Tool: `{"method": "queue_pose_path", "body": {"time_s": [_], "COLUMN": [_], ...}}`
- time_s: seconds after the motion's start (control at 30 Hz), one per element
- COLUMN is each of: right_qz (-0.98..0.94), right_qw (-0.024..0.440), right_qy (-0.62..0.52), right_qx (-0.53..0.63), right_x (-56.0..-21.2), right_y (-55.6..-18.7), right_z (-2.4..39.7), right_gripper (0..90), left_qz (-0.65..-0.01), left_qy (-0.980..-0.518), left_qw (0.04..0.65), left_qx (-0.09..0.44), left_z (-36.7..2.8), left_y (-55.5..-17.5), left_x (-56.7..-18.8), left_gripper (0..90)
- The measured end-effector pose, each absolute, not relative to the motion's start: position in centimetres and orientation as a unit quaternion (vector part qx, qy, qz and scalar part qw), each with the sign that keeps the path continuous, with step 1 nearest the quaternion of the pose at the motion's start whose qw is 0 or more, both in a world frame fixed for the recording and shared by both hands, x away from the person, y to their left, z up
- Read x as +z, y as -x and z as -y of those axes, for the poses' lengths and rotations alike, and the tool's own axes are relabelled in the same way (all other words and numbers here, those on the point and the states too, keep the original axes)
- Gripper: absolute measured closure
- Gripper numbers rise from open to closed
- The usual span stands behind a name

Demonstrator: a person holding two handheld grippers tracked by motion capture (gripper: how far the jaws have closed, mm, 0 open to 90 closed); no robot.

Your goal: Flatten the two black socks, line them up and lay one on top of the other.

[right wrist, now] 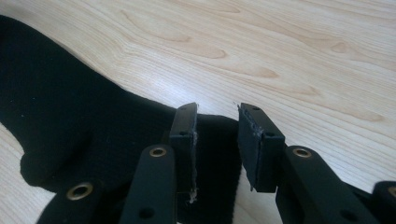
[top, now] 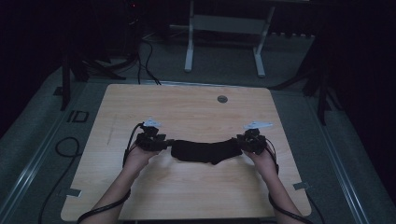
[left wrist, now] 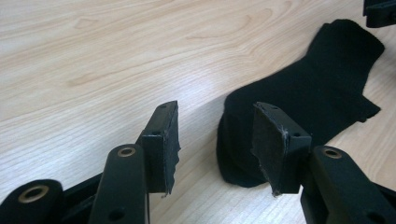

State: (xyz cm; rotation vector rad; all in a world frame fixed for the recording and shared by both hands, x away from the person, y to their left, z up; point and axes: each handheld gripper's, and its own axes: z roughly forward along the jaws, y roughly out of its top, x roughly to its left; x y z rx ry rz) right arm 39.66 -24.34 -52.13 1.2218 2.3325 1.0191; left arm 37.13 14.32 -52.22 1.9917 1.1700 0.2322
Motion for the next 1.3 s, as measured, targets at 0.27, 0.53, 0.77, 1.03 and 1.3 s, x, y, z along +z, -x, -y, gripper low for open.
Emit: {"method": "queue_pose_path", "body": {"time_s": [0.27, 0.53, 0.77, 1.03, 1.3], "right_qz": [-0.822, -0.831, -0.830, -0.827, -0.826], "right_qw": [0.159, 0.169, 0.166, 0.164, 0.160], "right_qy": [-0.417, -0.421, -0.424, -0.425, -0.418], "right_qx": [0.353, 0.321, 0.322, 0.329, 0.342], "right_x": [-52.3, -54.1, -54.7, -54.7, -53.3], "right_y": [-39.6, -39.9, -40.0, -40.5, -40.3], "right_z": [23.8, 23.8, 23.4, 22.6, 22.7], "right_gripper": [70.9, 73.7, 72.9, 71.1, 49.7], "left_qz": [-0.428, -0.435, -0.447, -0.455, -0.436], "left_qy": [-0.799, -0.815, -0.806, -0.801, -0.796], "left_qw": [0.411, 0.374, 0.376, 0.374, 0.412], "left_qx": [0.102, 0.086, 0.099, 0.104, 0.085], "left_z": [-12.3, -10.7, -11.7, -12.4, -12.2], "left_y": [-36.3, -36.9, -38.0, -38.3, -37.1], "left_x": [-51.8, -55.1, -55.9, -55.9, -54.4], "left_gripper": [89.6, 89.7, 89.5, 89.0, 44.7]}}
